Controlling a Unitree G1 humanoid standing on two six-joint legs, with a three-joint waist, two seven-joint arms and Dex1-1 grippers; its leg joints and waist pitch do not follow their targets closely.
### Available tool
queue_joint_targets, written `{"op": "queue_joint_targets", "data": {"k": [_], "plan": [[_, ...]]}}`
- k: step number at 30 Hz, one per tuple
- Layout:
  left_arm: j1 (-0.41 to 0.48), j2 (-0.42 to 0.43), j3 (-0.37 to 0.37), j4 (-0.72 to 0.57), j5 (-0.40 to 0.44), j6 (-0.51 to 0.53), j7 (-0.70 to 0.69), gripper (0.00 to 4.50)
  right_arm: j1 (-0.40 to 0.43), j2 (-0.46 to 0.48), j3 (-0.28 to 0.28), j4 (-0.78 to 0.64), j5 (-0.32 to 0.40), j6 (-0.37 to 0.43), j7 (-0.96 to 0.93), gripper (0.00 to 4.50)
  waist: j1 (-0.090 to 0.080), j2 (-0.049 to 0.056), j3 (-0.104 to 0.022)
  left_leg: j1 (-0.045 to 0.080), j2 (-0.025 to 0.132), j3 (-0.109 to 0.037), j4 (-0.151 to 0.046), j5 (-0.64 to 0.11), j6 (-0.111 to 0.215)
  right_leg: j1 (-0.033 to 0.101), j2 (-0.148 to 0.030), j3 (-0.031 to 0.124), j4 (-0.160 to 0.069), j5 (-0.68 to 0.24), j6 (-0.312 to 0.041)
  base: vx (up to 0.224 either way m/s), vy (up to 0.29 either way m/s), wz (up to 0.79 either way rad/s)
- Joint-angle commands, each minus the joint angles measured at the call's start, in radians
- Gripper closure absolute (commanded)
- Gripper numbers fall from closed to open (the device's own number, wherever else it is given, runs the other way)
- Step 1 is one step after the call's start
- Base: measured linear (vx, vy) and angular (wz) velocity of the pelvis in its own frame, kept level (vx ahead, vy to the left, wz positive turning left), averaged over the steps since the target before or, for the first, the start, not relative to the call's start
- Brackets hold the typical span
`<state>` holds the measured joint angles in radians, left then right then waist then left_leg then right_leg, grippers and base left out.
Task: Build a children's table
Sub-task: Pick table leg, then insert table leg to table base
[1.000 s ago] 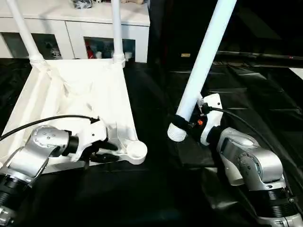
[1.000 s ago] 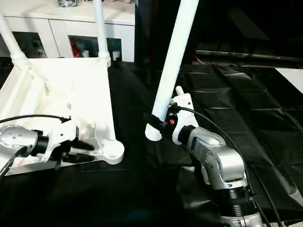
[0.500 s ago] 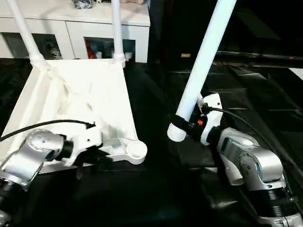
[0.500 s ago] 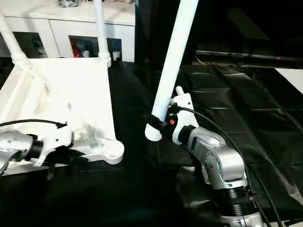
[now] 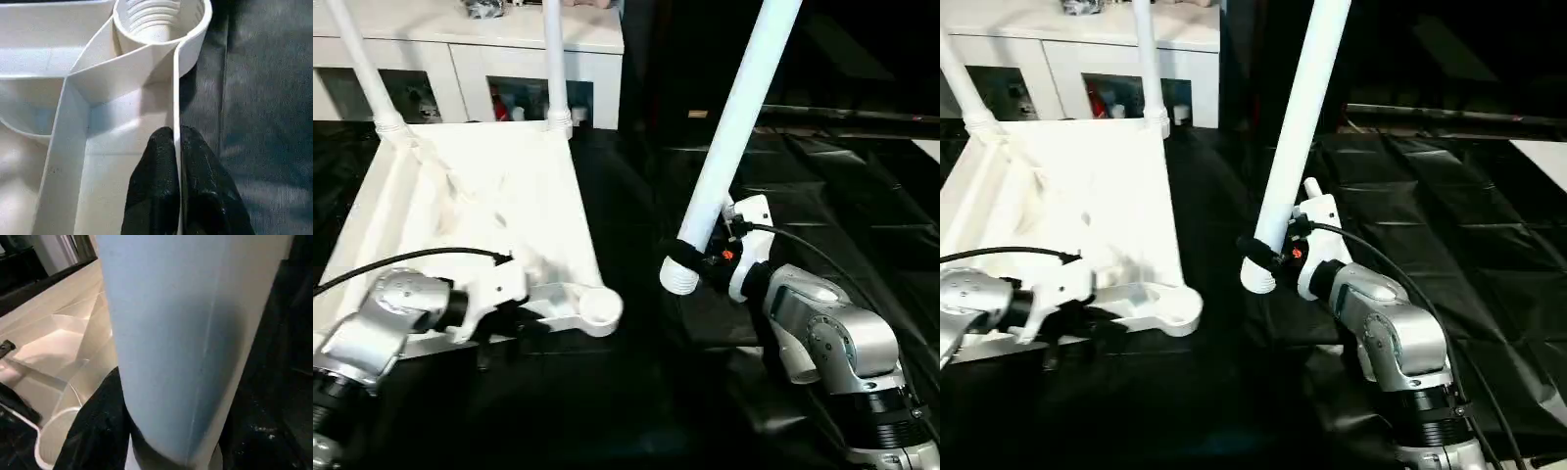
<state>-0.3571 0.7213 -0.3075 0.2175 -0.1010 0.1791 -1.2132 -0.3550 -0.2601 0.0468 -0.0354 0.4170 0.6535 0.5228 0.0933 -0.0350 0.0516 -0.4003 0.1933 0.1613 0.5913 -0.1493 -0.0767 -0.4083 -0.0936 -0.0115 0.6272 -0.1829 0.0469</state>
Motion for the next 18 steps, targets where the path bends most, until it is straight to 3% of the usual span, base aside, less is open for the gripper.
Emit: {"op": "queue_joint_targets", "data": {"k": [1,3,6,11,13,16,18], "plan": [[-0.007,-0.075,-0.056,-0.061,-0.034,-0.013,0.001,4.50,-0.022,-0.010,-0.013,-0.002,-0.004,-0.006,0.000,2.59,-0.004,0.018,-0.065,0.037,0.018,0.006,-0.083,-0.372,-0.076,0.018,-0.024,0.016,-0.074,-0.272,-0.176,0.000,0.000,0.00],[-0.017,-0.103,-0.073,-0.040,0.004,-0.035,0.030,4.50,-0.018,-0.009,-0.012,-0.007,-0.005,-0.005,-0.001,2.59,-0.001,0.012,-0.065,0.036,0.018,0.011,-0.081,-0.362,-0.064,0.019,-0.024,0.017,-0.078,-0.278,-0.170,0.000,0.000,0.00],[-0.038,-0.136,-0.077,-0.009,0.026,-0.051,0.058,4.50,-0.012,-0.010,-0.011,-0.015,-0.005,-0.002,-0.002,2.59,0.003,0.019,-0.066,0.033,0.017,0.012,-0.081,-0.354,-0.059,0.019,-0.026,0.018,-0.082,-0.325,-0.149,0.000,0.000,0.00],[-0.061,-0.163,-0.064,0.013,0.048,-0.044,0.083,4.50,-0.006,-0.013,-0.008,-0.020,-0.009,-0.003,-0.001,2.59,-0.001,0.019,-0.065,0.031,0.015,0.007,-0.083,-0.387,-0.068,0.018,-0.029,0.016,-0.090,-0.408,-0.122,0.000,0.000,0.00],[-0.066,-0.167,-0.057,0.019,0.053,-0.044,0.086,4.05,-0.005,-0.014,-0.006,-0.021,-0.010,-0.003,0.000,2.59,-0.005,0.020,-0.064,0.033,0.015,0.007,-0.083,-0.402,-0.067,0.013,-0.027,0.015,-0.094,-0.423,-0.121,0.000,0.000,0.00],[-0.072,-0.170,-0.048,0.028,0.060,-0.048,0.092,3.82,-0.005,-0.015,-0.003,-0.020,-0.012,-0.004,0.002,2.59,-0.004,0.021,-0.066,0.034,0.018,0.006,-0.083,-0.409,-0.067,0.011,-0.028,0.015,-0.094,-0.410,-0.131,0.000,0.000,0.00],[-0.072,-0.169,-0.046,0.029,0.063,-0.054,0.092,3.57,-0.005,-0.015,-0.003,-0.020,-0.011,-0.004,0.003,2.59,-0.007,0.020,-0.066,0.029,0.017,0.004,-0.086,-0.412,-0.072,0.016,-0.026,0.013,-0.090,-0.394,-0.131,0.000,0.000,0.00]]}}
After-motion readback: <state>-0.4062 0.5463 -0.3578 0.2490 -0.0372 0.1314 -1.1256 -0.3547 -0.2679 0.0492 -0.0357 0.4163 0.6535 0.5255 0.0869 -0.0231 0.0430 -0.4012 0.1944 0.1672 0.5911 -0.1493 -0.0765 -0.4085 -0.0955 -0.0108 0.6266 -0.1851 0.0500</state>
